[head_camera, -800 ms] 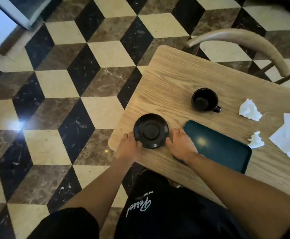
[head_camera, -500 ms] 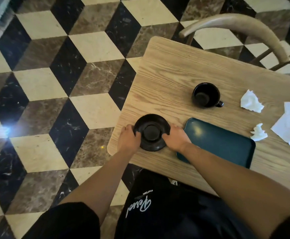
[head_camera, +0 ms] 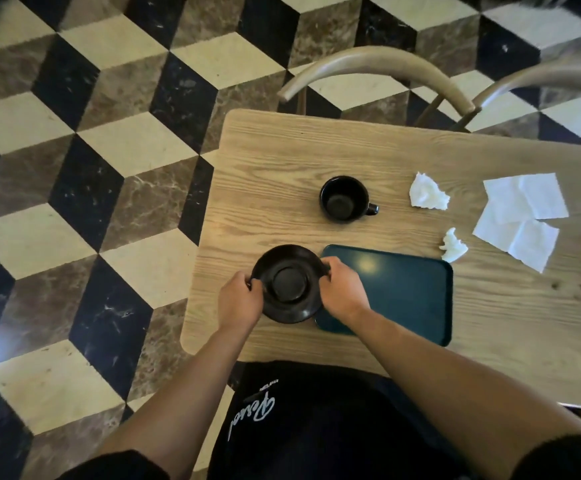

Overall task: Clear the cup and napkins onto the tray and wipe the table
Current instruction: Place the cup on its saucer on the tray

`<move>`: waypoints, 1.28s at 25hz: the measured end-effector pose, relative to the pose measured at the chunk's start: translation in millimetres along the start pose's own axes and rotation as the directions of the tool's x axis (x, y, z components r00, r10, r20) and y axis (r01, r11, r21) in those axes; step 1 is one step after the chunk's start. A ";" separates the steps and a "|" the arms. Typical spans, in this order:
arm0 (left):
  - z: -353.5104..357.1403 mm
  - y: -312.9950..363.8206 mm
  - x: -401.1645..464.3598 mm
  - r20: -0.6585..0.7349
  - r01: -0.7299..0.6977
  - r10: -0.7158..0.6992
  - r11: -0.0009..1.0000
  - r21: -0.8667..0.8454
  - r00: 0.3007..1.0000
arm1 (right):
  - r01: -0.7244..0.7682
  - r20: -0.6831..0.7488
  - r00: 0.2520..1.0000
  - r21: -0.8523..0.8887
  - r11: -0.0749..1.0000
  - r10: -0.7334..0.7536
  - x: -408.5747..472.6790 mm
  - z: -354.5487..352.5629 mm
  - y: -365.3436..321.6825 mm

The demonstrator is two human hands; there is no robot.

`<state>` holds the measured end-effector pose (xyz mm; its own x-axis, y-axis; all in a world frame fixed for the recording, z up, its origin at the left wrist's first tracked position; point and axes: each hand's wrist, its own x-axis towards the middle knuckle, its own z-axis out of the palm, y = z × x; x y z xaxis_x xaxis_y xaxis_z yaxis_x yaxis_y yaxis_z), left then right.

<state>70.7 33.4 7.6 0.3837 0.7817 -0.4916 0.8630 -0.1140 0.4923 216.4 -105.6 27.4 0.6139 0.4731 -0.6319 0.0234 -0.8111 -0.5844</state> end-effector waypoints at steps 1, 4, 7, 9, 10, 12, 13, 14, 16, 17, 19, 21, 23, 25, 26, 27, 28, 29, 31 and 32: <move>4.0 8.6 -2.3 0.012 -0.017 0.017 1.000 0.006 1.000 | -0.010 -0.018 1.000 0.015 1.000 0.010 -1.0 -7.2 8.1; 23.8 36.2 -8.7 0.045 -0.086 0.084 0.994 0.062 0.995 | -0.050 -0.066 0.996 0.038 0.998 0.052 -4.7 -32.2 33.2; 42.5 58.8 -11.3 0.106 -0.112 0.102 0.989 0.099 0.989 | -0.088 -0.097 0.991 0.037 0.995 0.091 0.0 -51.2 54.8; 50.8 67.7 -11.6 0.120 -0.122 0.108 0.985 0.122 0.987 | -0.101 -0.108 0.989 0.040 0.994 0.105 2.1 -58.9 63.2; 54.9 70.6 -10.9 0.125 -0.132 0.116 0.983 0.131 0.985 | -0.108 -0.113 0.987 0.044 0.993 0.112 2.4 -62.0 66.8; 59.8 74.9 -10.5 0.136 -0.152 0.131 0.976 0.154 0.982 | -0.112 -0.116 0.986 0.056 0.992 0.118 4.2 -64.9 74.4; 60.6 77.2 -11.3 0.142 -0.155 0.132 0.973 0.168 0.981 | -0.113 -0.114 0.986 0.061 0.992 0.119 5.2 -65.3 77.4; 61.9 78.0 -11.3 0.146 -0.155 0.130 0.972 0.178 0.981 | -0.113 -0.112 0.987 0.064 0.992 0.120 6.4 -65.6 79.5; 63.6 78.5 -11.2 0.145 -0.147 0.120 0.971 0.187 0.982 | -0.118 -0.109 0.986 0.068 0.991 0.125 9.5 -65.1 82.8; 63.7 79.2 -11.8 0.144 -0.142 0.116 0.972 0.188 0.983 | -0.122 -0.109 0.986 0.070 0.990 0.129 11.0 -64.7 84.2; 64.8 79.5 -11.5 0.144 -0.135 0.109 0.974 0.184 0.983 | -0.126 -0.106 0.985 0.071 0.989 0.134 12.4 -64.9 85.6; 66.4 79.0 -10.1 0.149 -0.131 0.104 0.975 0.181 0.983 | -0.131 -0.102 0.985 0.084 0.988 0.139 13.3 -65.0 87.0; 68.0 78.1 -9.6 0.157 -0.120 0.094 0.978 0.169 0.983 | -0.136 -0.098 0.984 0.101 0.986 0.146 13.5 -64.5 88.7; 69.6 76.7 -9.2 0.166 -0.108 0.082 0.982 0.155 0.983 | -0.136 -0.091 0.985 0.105 0.985 0.146 13.5 -63.7 90.3; 70.3 76.1 -9.2 0.172 -0.107 0.081 0.983 0.151 0.982 | -0.134 -0.088 0.986 0.105 0.985 0.143 13.6 -63.3 91.3; 70.7 76.4 -9.4 0.177 -0.109 0.082 0.983 0.149 0.981 | -0.132 -0.088 0.986 0.102 0.986 0.141 13.6 -63.2 91.6; 71.3 76.2 -9.2 0.180 -0.111 0.084 0.983 0.147 0.980 | -0.131 -0.089 0.986 0.099 0.986 0.140 13.0 -63.5 91.3; 71.6 76.5 -9.2 0.182 -0.110 0.083 0.983 0.147 0.980 | -0.133 -0.090 0.986 0.099 0.986 0.141 12.6 -63.9 91.3; 72.4 75.9 -8.9 0.187 -0.110 0.080 0.981 0.157 0.979 | -0.138 -0.088 0.985 0.104 0.985 0.147 11.7 -64.8 91.6; 73.0 75.1 -8.8 0.193 -0.114 0.082 0.980 0.162 0.978 | -0.141 -0.088 0.985 0.102 0.985 0.150 11.0 -65.3 92.4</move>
<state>156.1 -26.9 -3.6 0.5092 0.6367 -0.5791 0.8554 -0.3003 0.4220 276.9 -197.8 -0.3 0.6772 0.3136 -0.6656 -0.1444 -0.8304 -0.5382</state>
